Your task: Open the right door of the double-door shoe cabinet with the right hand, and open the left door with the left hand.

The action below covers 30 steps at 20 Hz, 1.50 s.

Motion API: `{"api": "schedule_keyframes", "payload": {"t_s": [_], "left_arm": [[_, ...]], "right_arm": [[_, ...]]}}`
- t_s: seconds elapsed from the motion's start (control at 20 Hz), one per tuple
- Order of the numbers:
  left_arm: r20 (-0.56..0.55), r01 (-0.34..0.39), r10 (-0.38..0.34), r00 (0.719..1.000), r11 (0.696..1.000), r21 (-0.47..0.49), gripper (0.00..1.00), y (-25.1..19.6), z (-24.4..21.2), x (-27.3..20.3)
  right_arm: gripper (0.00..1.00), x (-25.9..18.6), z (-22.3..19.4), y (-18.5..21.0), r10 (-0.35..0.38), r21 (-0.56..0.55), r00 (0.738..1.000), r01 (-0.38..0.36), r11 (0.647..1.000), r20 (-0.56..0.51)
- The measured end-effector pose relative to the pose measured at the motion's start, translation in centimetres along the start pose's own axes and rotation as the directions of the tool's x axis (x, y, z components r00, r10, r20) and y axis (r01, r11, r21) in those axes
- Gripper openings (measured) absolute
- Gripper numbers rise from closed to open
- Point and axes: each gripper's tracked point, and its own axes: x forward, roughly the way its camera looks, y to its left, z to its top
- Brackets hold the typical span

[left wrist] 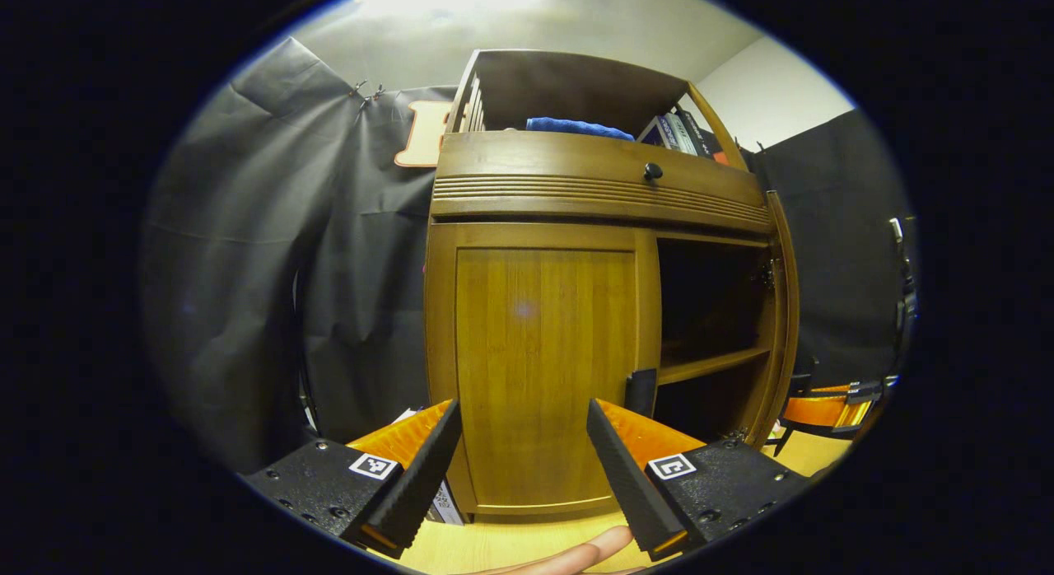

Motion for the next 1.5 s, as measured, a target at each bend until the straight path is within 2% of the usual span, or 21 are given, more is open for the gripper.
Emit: {"api": "schedule_keyframes", "payload": {"t_s": [0.15,0.25,0.8,1.3,1.35,1.4,1.5], "left_arm": [[0.001,-0.005,0.005,1.0,1.0,0.005,0.91,0.1,-0.1,-0.1],[-0.004,-0.005,0.005,1.0,1.0,0.006,0.91,0.0,-0.2,-0.2],[-0.011,0.014,-0.014,1.0,0.999,0.033,0.91,-1.0,-0.6,0.0],[0.006,-0.04,0.04,0.999,0.999,0.024,0.92,0.3,-0.4,0.3],[0.002,-0.042,0.042,0.999,0.999,0.024,0.92,0.4,-0.5,0.4],[-0.001,-0.046,0.046,0.999,0.999,0.023,0.92,0.4,-0.6,0.4],[-0.003,-0.049,0.049,0.999,0.999,0.019,0.92,0.3,-0.7,0.6]], "right_arm": [[0.29,-1.6,0.6,-0.6,-0.017,-0.035,1.0,0.017,0.999,0.014],[0.25,-1.5,0.3,-1.1,-0.03,-0.062,0.999,0.031,0.998,0.023],[0.25,-5.5,0.7,-5.1,-0.105,-0.039,0.994,0.106,0.994,0.022],[0.26,-8.0,1.5,-9.8,-0.194,-0.046,0.981,0.195,0.98,0.032],[0.24,-9.5,1.6,-10.5,-0.225,-0.04,0.974,0.226,0.973,0.033],[0.09,-9.2,1.8,-11.8,-0.243,-0.047,0.969,0.245,0.968,0.035],[0.09,-9.7,2.3,-14.0,-0.276,-0.064,0.96,0.279,0.958,0.045]]}}
